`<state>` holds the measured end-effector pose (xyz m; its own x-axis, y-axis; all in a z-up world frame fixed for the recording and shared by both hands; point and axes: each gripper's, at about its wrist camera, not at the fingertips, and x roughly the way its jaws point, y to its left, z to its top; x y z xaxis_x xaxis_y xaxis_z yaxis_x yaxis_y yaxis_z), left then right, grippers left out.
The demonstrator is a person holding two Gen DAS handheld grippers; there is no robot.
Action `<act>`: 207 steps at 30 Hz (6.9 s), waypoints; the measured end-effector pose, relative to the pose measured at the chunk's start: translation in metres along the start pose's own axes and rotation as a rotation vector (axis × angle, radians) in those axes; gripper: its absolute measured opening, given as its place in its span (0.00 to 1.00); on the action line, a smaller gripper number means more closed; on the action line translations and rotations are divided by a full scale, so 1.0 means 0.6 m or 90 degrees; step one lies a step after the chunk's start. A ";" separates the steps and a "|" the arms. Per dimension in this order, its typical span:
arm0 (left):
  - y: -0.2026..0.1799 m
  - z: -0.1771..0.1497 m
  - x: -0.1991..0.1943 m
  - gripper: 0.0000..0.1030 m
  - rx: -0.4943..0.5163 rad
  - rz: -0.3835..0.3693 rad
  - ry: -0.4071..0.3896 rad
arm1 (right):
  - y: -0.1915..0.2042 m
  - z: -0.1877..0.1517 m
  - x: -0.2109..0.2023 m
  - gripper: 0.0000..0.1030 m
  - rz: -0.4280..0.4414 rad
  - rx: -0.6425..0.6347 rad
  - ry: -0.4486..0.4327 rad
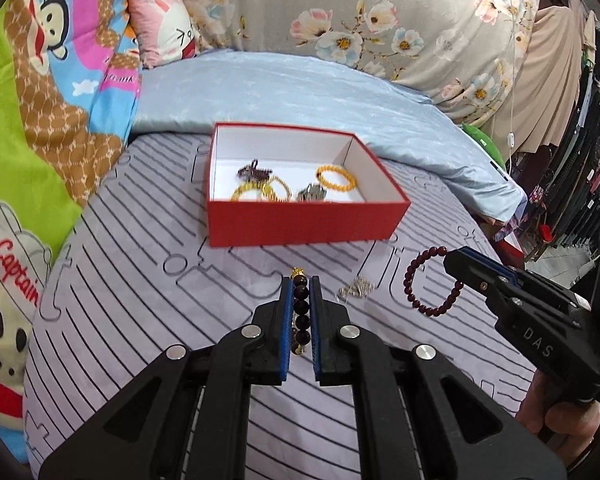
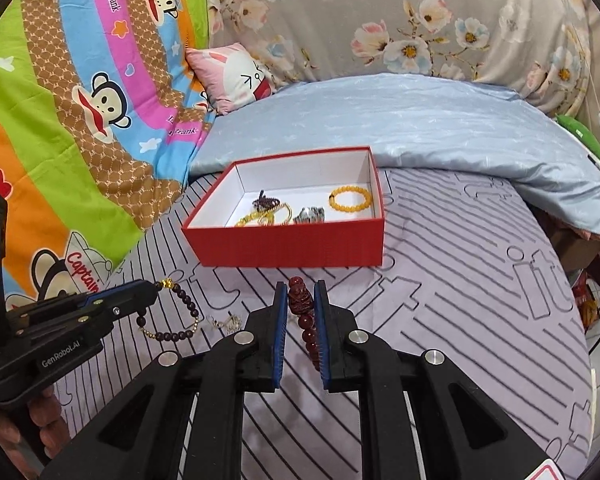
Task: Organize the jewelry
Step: 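Carry both bead bracelets into the red box and open both tools, then lift both open tools out of the red box, then lower the left tool onto the silver chain earring and close it, then grasp the silver heart pendant with the right tool while the left tool holds the earring, then carry the silver earring and heart pendant into the red box and open both tools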
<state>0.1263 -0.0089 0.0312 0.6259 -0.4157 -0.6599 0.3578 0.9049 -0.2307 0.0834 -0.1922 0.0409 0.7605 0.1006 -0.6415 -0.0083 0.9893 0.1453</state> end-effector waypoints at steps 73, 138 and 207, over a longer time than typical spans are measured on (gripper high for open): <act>0.012 0.216 0.185 0.28 0.030 0.111 -0.020 | 0.001 0.183 0.165 0.33 -0.006 -0.007 -0.040; 0.038 -0.072 0.120 0.51 -0.052 0.066 0.080 | 0.003 -0.062 0.167 0.25 -0.028 0.014 0.119; -0.052 0.093 -0.001 0.00 0.024 0.005 -0.061 | -0.024 0.032 0.025 0.25 0.013 0.032 -0.010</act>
<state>0.1534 -0.0420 0.0785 0.6914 -0.4176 -0.5896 0.3777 0.9046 -0.1977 0.1077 -0.2068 0.0438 0.7703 0.1180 -0.6267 0.0093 0.9806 0.1960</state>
